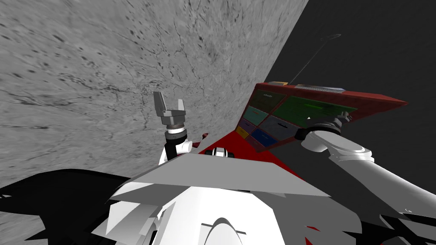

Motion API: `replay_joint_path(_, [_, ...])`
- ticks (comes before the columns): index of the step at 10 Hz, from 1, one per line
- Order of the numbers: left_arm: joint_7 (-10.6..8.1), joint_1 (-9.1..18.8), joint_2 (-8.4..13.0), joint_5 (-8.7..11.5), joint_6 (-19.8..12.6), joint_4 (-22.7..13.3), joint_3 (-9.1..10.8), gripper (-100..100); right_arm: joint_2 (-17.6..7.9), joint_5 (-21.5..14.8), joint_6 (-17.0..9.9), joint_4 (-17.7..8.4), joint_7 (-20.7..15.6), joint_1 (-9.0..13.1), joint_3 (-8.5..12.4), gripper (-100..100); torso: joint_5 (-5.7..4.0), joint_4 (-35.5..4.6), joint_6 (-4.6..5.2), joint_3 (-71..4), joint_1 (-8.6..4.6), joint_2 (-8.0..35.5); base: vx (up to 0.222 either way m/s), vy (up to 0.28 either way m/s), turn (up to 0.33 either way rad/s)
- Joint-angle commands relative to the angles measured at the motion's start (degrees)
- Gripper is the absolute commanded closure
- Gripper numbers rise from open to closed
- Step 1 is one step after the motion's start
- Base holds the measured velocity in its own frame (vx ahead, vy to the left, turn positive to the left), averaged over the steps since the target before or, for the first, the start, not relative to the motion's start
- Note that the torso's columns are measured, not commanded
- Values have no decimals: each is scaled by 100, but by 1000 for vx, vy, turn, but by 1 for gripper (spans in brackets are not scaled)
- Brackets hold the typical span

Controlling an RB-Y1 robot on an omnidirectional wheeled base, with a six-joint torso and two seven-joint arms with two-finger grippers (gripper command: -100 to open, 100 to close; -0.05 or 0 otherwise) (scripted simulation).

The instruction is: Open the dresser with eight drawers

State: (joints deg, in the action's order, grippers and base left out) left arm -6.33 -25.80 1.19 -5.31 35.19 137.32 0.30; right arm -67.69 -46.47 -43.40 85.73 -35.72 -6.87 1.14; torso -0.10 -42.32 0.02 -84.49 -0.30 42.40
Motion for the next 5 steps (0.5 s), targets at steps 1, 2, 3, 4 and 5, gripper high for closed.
replay_joint_path(1, [0,0,0,0,0,0,0,0,125,128,156,137,-235,-80,176,-100,5,1,-1,-2,17,-3,-130,-154,-29])
replay_joint_path(2, [0,0,0,0,0,0,0,0,150,182,221,188,-336,-109,236,-100,10,2,-2,-4,31,-6,-109,-131,-27])
replay_joint_path(3, [0,0,0,0,0,0,0,0,156,211,269,214,-422,-125,268,-100,14,5,-3,-10,44,-16,-88,-109,-12])
replay_joint_path(4, [0,0,-1,0,0,0,-1,0,153,212,304,203,-516,-131,274,-100,15,7,-4,-16,47,-23,-89,-103,17])
replay_joint_path(5, [0,0,-1,0,0,0,-1,0,3,321,412,35,-499,-83,194,-100,13,7,-4,-14,42,-21,27,-85,48])
